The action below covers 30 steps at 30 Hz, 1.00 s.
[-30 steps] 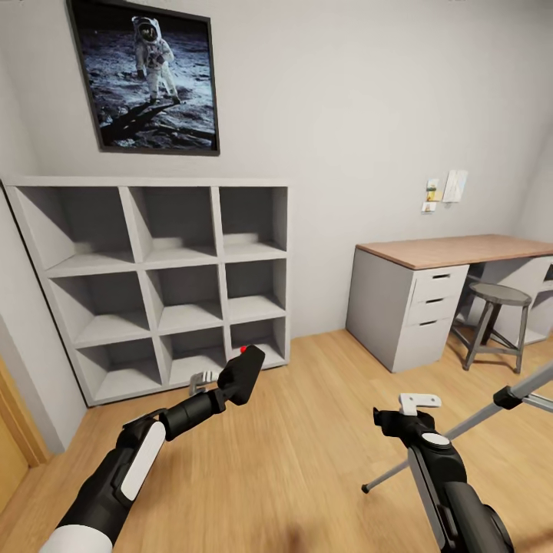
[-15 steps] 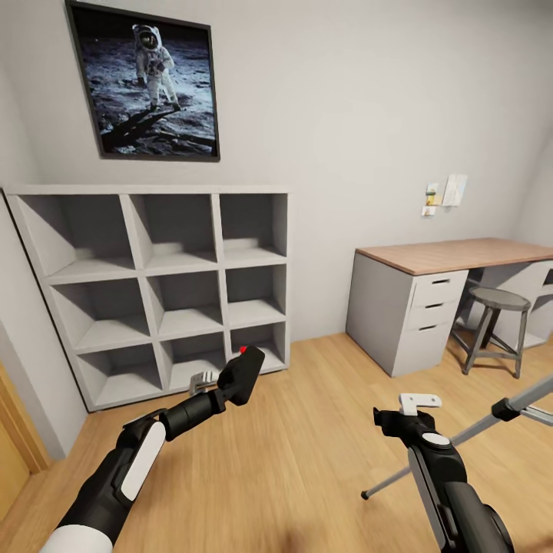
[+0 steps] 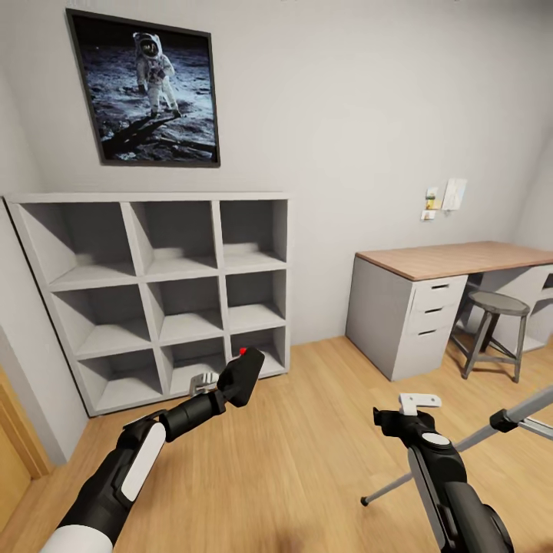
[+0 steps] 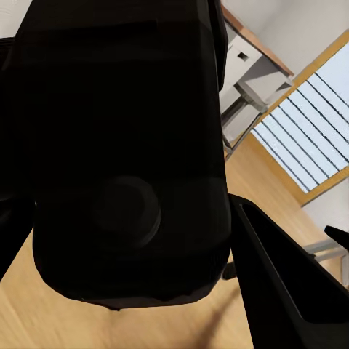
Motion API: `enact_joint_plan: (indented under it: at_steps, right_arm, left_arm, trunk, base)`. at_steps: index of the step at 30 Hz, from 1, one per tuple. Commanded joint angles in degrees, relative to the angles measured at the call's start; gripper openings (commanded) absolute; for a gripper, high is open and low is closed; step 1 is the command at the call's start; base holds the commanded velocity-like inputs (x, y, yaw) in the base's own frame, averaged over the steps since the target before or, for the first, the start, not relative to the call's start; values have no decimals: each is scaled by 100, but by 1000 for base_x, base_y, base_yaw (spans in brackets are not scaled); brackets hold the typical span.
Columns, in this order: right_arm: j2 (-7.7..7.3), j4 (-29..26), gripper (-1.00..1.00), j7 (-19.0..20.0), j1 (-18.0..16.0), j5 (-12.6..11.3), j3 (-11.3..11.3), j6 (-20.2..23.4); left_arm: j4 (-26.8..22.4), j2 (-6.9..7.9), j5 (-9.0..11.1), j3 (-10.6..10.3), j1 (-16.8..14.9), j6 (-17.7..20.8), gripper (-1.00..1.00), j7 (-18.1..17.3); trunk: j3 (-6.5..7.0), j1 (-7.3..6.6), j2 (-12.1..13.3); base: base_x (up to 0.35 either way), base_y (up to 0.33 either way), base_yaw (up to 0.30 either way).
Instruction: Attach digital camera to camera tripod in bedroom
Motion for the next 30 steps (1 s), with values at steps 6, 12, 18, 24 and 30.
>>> enact_joint_plan:
  at_steps: [6,12,18,24,30]
  right_arm:
    - [-6,-4,100,19,-4,64,-7,33]
    - [0,-4,100,19,-4,65,-8,33]
    - [5,-5,100,13,-4,66,-8,31]
    - [-1,-16,100,11,-4,65,-14,16]
    - [-1,-21,100,11,-4,65,-9,10]
  left_arm:
    - [-2,5,48,-3,-3,37,-100,4]
    - [-2,5,48,-2,-3,36,-100,6]
    - [2,5,52,-2,-3,36,-100,10]
    - [3,5,57,-2,-3,36,-100,12]
    - [3,5,55,-2,-3,36,-100,12]
  trunk:
    - [102,-133,239]
    - [210,-265,480]
    - [317,-397,720]
    - [425,-529,961]
    - [533,-660,1202]
  base:
    - [0,0,0]
    - [0,0,0]
    - [0,0,0]
    - [0,0,0]
    - [0,0,0]
